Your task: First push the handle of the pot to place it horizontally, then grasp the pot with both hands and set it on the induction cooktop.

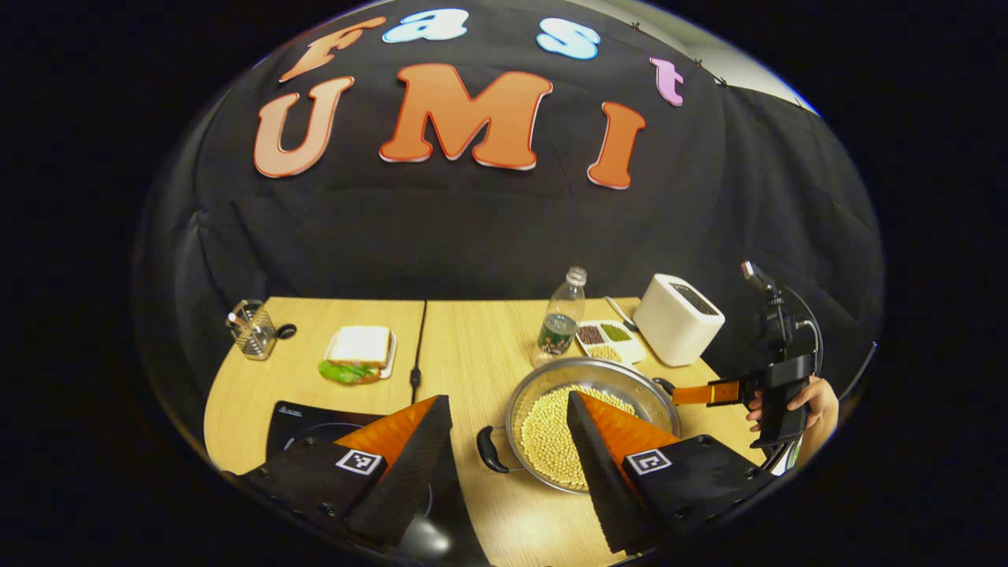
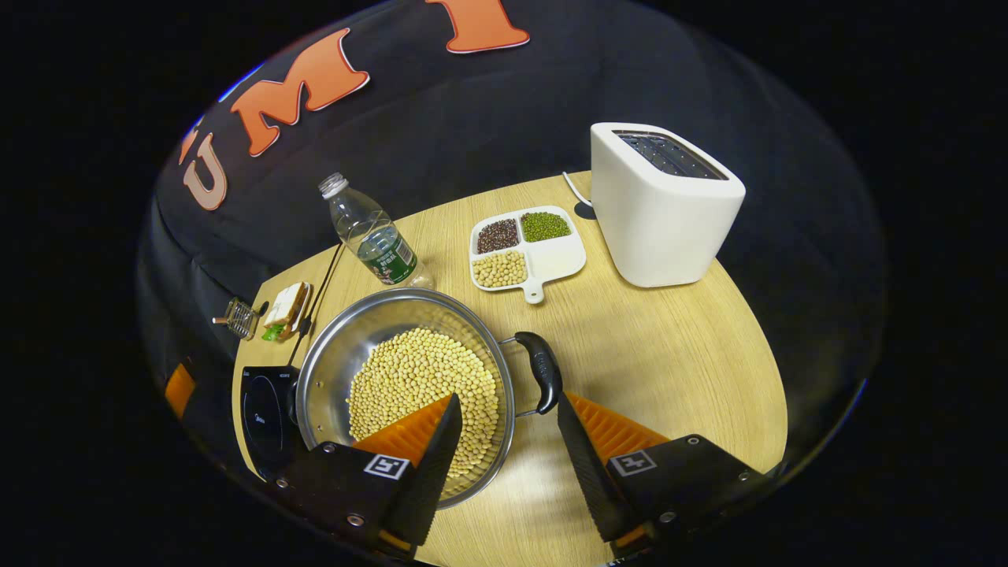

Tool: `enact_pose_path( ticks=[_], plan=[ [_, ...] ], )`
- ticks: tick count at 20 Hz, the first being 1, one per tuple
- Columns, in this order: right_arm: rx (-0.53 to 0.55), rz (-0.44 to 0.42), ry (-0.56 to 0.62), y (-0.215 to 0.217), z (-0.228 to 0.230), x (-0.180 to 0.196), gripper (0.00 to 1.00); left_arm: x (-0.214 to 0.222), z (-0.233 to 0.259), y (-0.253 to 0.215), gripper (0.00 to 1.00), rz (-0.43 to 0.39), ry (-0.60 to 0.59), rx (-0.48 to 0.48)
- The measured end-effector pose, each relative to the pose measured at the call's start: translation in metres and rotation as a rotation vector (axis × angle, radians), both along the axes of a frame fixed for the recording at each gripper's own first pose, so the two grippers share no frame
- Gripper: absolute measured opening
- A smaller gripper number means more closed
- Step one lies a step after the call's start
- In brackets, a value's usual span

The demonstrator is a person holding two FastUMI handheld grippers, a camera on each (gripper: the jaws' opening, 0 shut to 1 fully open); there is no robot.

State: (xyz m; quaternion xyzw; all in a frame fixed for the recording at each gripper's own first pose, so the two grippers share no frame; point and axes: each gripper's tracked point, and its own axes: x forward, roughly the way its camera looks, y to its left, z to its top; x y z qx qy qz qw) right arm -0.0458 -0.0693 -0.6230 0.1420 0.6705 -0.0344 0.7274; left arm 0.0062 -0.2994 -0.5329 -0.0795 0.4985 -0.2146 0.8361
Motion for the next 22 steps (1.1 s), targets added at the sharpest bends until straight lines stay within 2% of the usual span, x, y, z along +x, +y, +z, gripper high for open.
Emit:
enact_pose_path(
  ticks=[4,7,13,22],
  plan=[
    [-0.018,0.029,0.004,0.000,-0.006,-0.001,0.82,-0.018,-0.055,-0.016,0.97,-0.016,0.118,0.025],
    [-0.034,0.048,-0.010,-0.001,-0.011,0.001,0.83,-0.026,-0.083,-0.021,0.98,-0.005,0.159,0.054],
    [-0.072,0.079,-0.026,-0.003,-0.029,-0.003,0.83,-0.040,-0.121,-0.020,0.99,0.011,0.150,0.161],
    [-0.117,0.116,-0.055,0.000,-0.056,-0.008,0.83,-0.053,-0.162,-0.026,0.96,0.051,0.177,0.201]
  ],
)
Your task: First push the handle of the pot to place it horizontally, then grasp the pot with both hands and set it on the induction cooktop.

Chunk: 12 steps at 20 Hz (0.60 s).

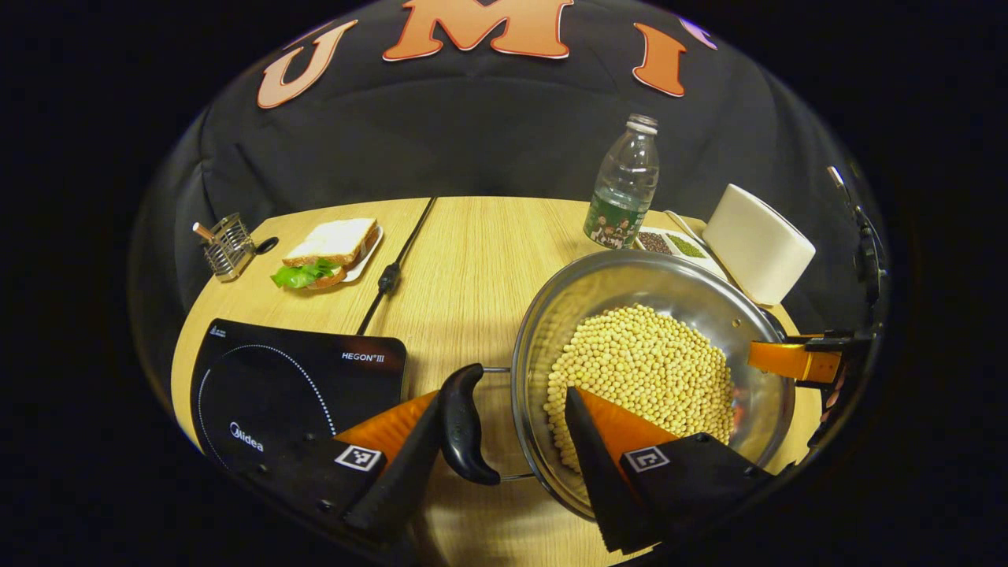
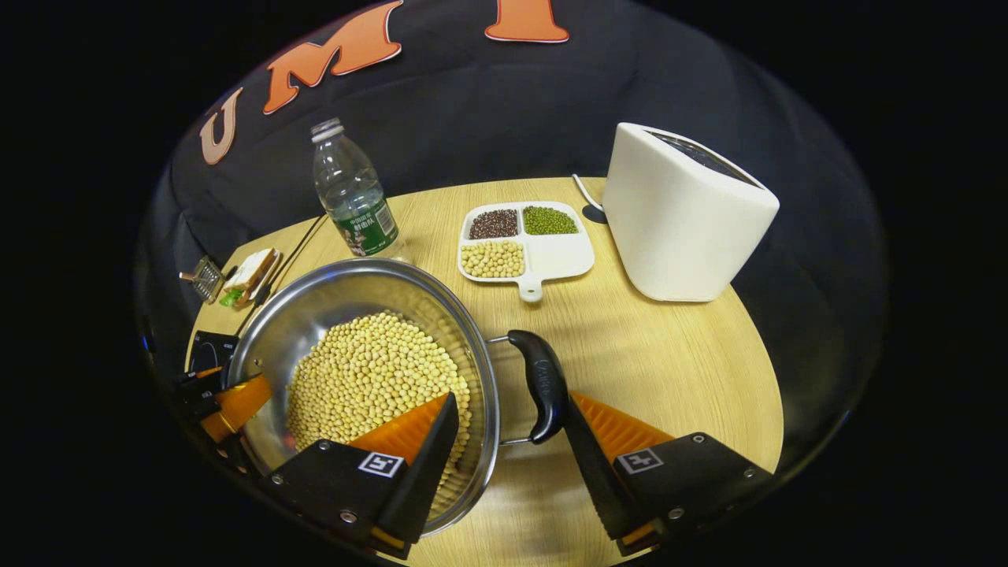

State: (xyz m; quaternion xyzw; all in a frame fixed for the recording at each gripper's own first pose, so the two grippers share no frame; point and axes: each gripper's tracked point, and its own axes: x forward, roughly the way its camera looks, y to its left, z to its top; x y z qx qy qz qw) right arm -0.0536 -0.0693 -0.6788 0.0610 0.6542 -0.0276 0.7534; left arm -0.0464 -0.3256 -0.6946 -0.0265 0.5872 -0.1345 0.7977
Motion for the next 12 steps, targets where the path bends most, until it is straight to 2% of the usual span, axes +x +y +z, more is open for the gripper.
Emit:
enact_pose_path(
  ticks=[3,7,9,10,12],
  plan=[
    [0.002,-0.051,-0.032,0.001,-0.009,0.002,0.83,0.003,-0.007,0.006,0.94,0.000,-0.025,0.039],
    [0.011,-0.065,-0.018,0.005,-0.022,-0.006,0.80,0.003,-0.019,0.006,0.81,0.040,-0.027,0.053],
    [0.008,-0.076,-0.016,0.006,-0.027,-0.009,0.74,0.010,-0.021,0.007,0.80,0.040,-0.062,0.050],
    [0.019,-0.092,-0.018,0.009,-0.026,-0.009,0.67,0.010,-0.020,0.007,0.78,0.045,-0.073,0.048],
    [0.034,-0.104,-0.020,0.012,-0.028,-0.011,0.63,0.013,-0.019,0.007,0.75,0.050,-0.082,0.052]
  ],
)
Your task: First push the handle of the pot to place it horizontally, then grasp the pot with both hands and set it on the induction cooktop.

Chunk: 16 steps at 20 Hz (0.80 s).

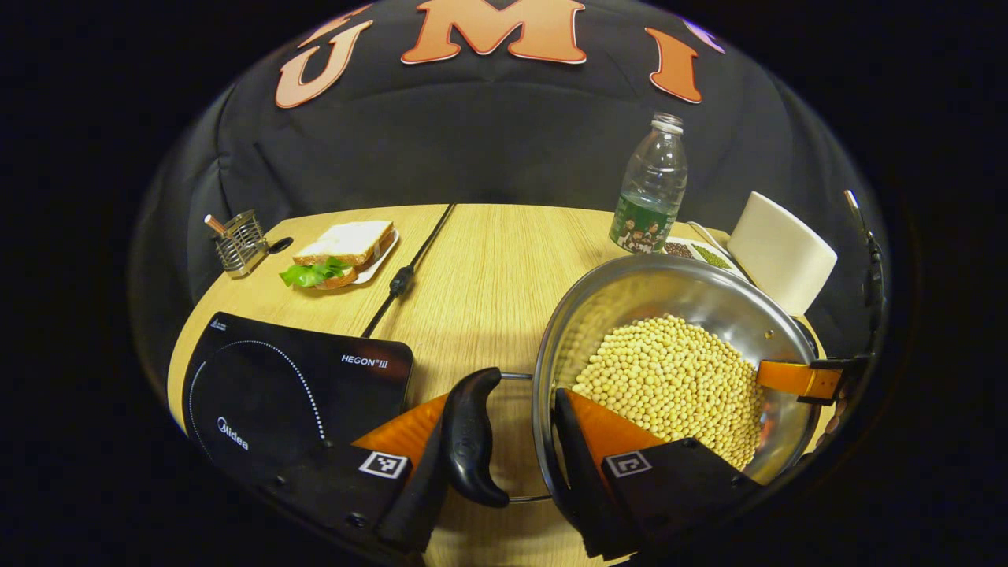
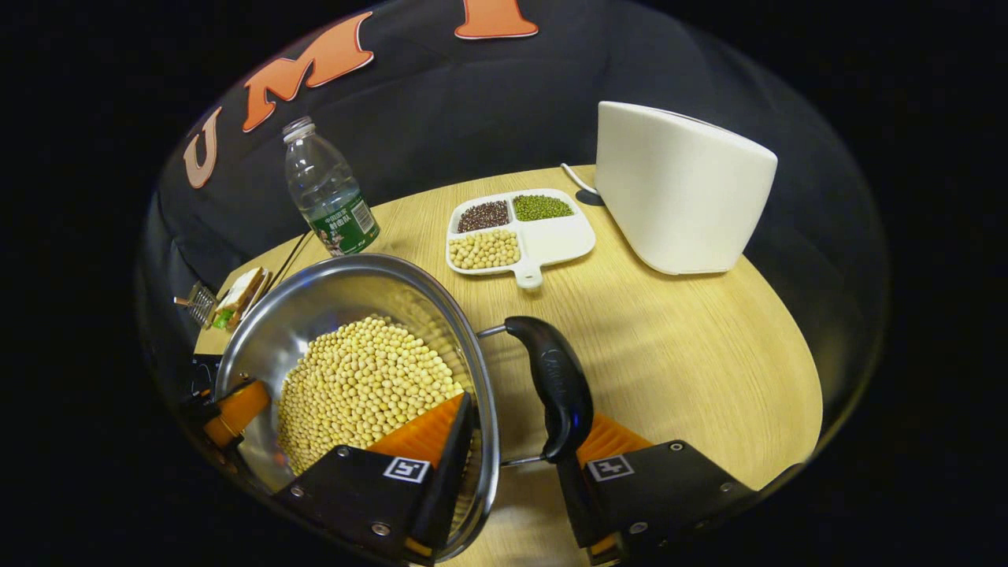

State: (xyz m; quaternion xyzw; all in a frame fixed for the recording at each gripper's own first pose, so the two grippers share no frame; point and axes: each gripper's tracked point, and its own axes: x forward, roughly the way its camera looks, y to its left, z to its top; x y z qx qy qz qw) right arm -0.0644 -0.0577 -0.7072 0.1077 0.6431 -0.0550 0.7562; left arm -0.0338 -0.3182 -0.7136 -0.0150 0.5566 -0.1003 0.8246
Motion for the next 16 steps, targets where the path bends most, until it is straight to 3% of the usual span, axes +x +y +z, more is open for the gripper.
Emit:
enact_pose_path(
  ticks=[3,4,7,11,13,16],
  plan=[
    [0.036,-0.007,-0.005,0.008,0.008,-0.005,0.45,0.001,0.001,-0.001,0.72,0.002,-0.006,0.000],
    [0.017,0.032,-0.015,0.010,0.001,-0.003,0.28,0.002,0.000,-0.001,0.72,-0.002,-0.002,-0.002],
    [-0.017,0.090,-0.020,0.007,0.006,-0.007,0.28,0.002,-0.001,-0.002,0.72,-0.001,-0.006,-0.011],
    [-0.024,0.065,-0.020,-0.006,0.008,-0.006,0.46,0.002,-0.001,-0.002,0.72,-0.010,-0.005,-0.012],
    [-0.046,0.055,-0.047,-0.018,0.014,0.005,0.61,0.004,-0.002,-0.003,0.72,-0.016,-0.005,-0.018],
    [-0.073,0.102,-0.079,-0.023,0.016,0.021,0.75,0.004,-0.002,-0.004,0.72,-0.023,-0.004,-0.016]
  ],
)
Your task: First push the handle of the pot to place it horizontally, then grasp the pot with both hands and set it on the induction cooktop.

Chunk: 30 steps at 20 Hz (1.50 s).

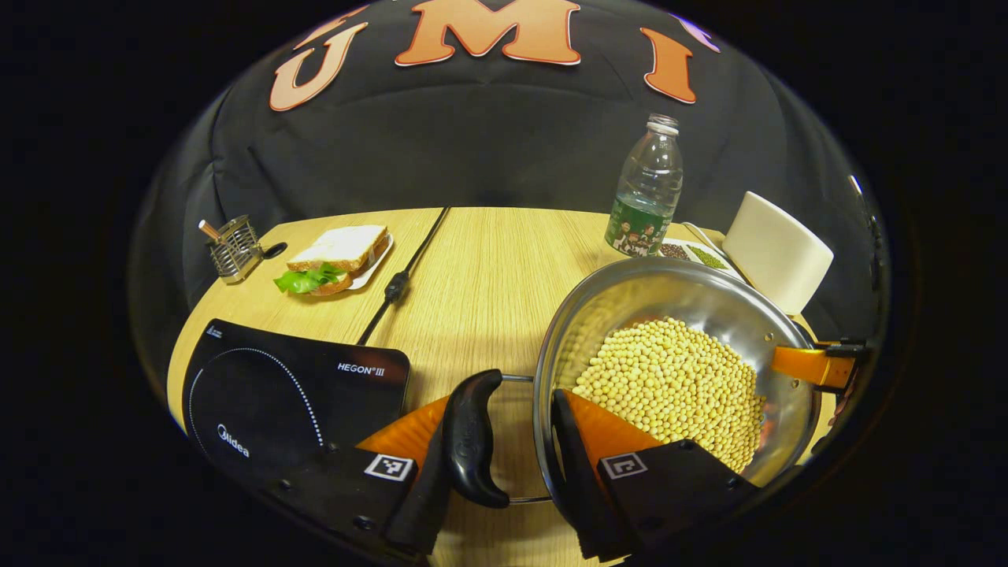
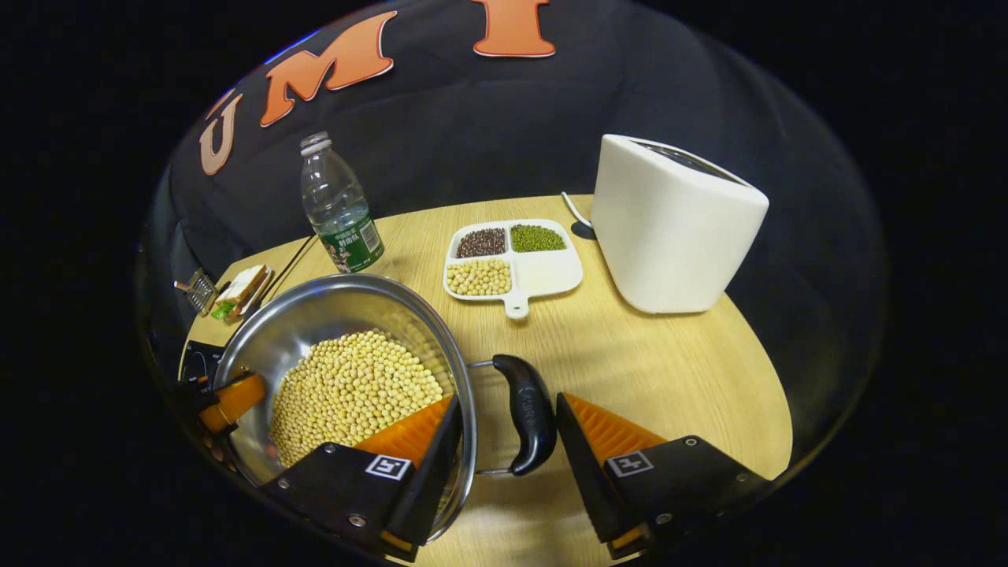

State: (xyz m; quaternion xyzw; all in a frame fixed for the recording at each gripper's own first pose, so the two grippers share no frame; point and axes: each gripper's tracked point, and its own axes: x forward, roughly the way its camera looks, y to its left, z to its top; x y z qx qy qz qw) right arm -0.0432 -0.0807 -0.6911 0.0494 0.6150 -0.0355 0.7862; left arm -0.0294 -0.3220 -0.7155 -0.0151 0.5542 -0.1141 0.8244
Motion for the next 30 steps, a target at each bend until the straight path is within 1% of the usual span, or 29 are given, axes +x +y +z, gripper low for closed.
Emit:
enact_pose_path(
  ticks=[1,2,3,5,6,7,8,10,11,12,13,15,16,18,20,21,22,23,25,28,30],
  plan=[
    [-0.020,0.033,-0.003,-0.001,-0.001,0.002,0.77,0.000,0.000,0.000,0.70,-0.001,-0.001,-0.001],
    [-0.041,0.064,-0.005,0.000,-0.002,0.005,0.74,0.000,0.000,-0.001,0.72,-0.005,0.001,0.000],
    [-0.050,0.080,-0.013,0.004,-0.003,0.008,0.78,0.000,0.000,-0.001,0.72,-0.008,0.001,-0.002],
    [-0.074,0.084,-0.014,0.005,-0.005,0.010,0.75,0.000,0.000,-0.001,0.72,-0.013,0.002,0.000],
    [-0.085,0.101,-0.018,0.004,-0.005,0.007,0.74,0.001,0.000,-0.001,0.75,-0.008,0.000,-0.001],
    [-0.092,0.117,-0.022,0.004,-0.004,0.007,0.74,0.001,0.000,-0.001,0.75,-0.008,0.000,-0.002],
    [-0.086,0.108,-0.017,0.004,-0.004,0.008,0.73,0.001,0.000,-0.001,0.72,-0.006,0.002,-0.003],
    [-0.062,0.081,0.000,0.006,-0.005,0.007,0.72,0.001,0.000,-0.002,0.72,-0.002,0.001,-0.002],
    [-0.063,0.087,0.008,0.005,-0.005,0.006,0.75,0.000,0.000,-0.001,0.72,-0.003,0.001,0.000],
    [-0.070,0.093,0.015,0.005,-0.004,0.006,0.69,0.000,0.001,-0.001,0.74,0.000,0.002,0.001],
    [-0.076,0.095,0.021,0.006,-0.003,0.005,0.68,0.001,0.000,-0.002,0.72,0.002,-0.001,-0.001],
    [-0.079,0.108,0.025,0.008,0.000,0.002,0.64,-0.001,0.001,-0.002,0.69,0.024,0.001,-0.007],
    [-0.076,0.109,0.028,0.008,-0.002,0.000,0.61,-0.004,0.004,-0.001,0.69,0.024,0.005,-0.010],
    [-0.055,0.073,0.046,0.014,-0.005,-0.001,0.57,-0.007,0.007,0.000,0.68,0.026,0.010,-0.015],
    [-0.051,0.065,0.042,0.014,-0.004,-0.002,0.54,-0.009,0.009,-0.001,0.67,0.026,0.015,-0.018],
    [-0.050,0.061,0.043,0.015,-0.004,-0.002,0.54,-0.009,0.011,0.000,0.68,0.026,0.007,-0.017],
    [-0.046,0.052,0.039,0.014,-0.003,-0.003,0.54,-0.010,0.014,-0.001,0.67,0.024,0.003,-0.015],
    [-0.042,0.045,0.034,0.014,-0.002,-0.002,0.54,-0.008,0.018,0.000,0.69,0.019,-0.006,-0.012],
    [-0.035,0.034,0.025,0.015,-0.004,-0.006,0.54,-0.005,0.028,0.001,0.67,0.011,-0.028,-0.008],
    [-0.046,0.039,0.008,0.013,-0.004,-0.006,0.53,0.001,0.045,0.003,0.68,-0.002,-0.054,-0.007],
    [-0.049,0.037,0.002,0.014,-0.004,-0.005,0.53,0.003,0.056,0.007,0.65,-0.005,-0.061,-0.012]
  ],
)
